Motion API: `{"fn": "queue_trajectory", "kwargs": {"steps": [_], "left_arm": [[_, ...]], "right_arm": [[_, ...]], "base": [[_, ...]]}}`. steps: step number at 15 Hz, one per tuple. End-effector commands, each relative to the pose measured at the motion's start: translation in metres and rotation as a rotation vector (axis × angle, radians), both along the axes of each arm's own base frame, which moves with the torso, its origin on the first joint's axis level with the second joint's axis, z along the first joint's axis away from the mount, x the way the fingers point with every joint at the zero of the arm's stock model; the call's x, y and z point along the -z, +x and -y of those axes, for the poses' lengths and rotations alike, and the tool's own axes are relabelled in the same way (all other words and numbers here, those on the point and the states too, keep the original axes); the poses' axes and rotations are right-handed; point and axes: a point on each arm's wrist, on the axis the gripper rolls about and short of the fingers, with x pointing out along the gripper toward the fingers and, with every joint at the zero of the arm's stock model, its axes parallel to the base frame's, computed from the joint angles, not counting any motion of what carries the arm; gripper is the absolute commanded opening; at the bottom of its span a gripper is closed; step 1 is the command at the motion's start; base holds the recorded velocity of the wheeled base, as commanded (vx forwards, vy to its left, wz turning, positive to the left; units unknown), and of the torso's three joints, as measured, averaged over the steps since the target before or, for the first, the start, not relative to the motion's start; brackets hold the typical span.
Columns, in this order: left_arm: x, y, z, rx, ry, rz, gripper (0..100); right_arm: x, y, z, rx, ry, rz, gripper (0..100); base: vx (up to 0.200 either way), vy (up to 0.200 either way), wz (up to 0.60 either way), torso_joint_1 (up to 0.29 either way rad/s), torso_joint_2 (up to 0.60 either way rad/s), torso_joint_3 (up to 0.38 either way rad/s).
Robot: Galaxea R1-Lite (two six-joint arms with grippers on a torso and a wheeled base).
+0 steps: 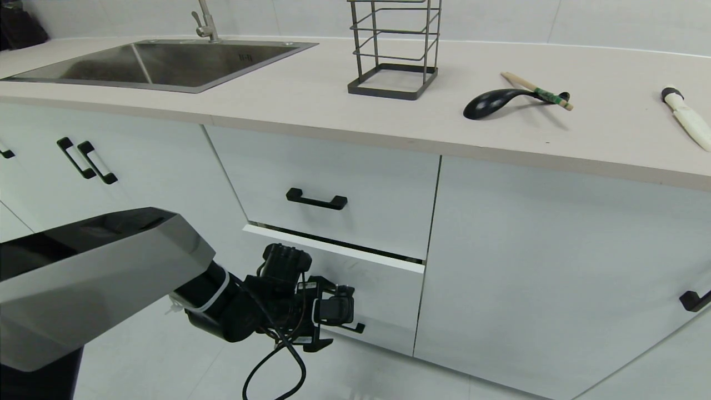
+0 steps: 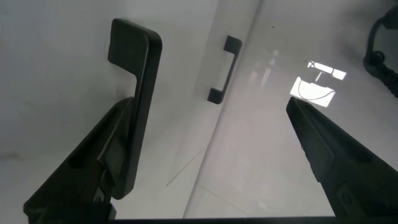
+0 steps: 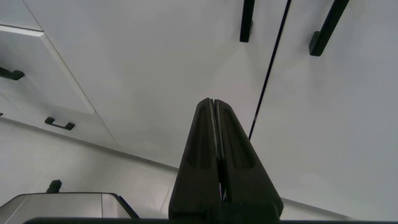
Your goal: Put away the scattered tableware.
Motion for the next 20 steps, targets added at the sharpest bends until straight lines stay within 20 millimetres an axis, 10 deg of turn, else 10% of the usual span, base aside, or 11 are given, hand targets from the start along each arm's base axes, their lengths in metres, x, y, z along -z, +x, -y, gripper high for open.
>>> {"fn": "queue_trajectory", "kwargs": {"steps": [1,20], "left_arm": [[-0.006,-0.001,0.0,0.0,-0.006,0.015,100],[-0.09,-0.098,-0.006,0.044,-0.099,0.114,100]], "right_arm": [[0.0,0.0,0.0,0.0,0.0,-0.001,0],[0.0,0.0,0.0,0.0,0.0,0.0,0]], "base": [[0.0,0.0,0.0,0.0,0.0,0.0],[0.0,0.0,0.0,0.0,0.0,0.0]]}}
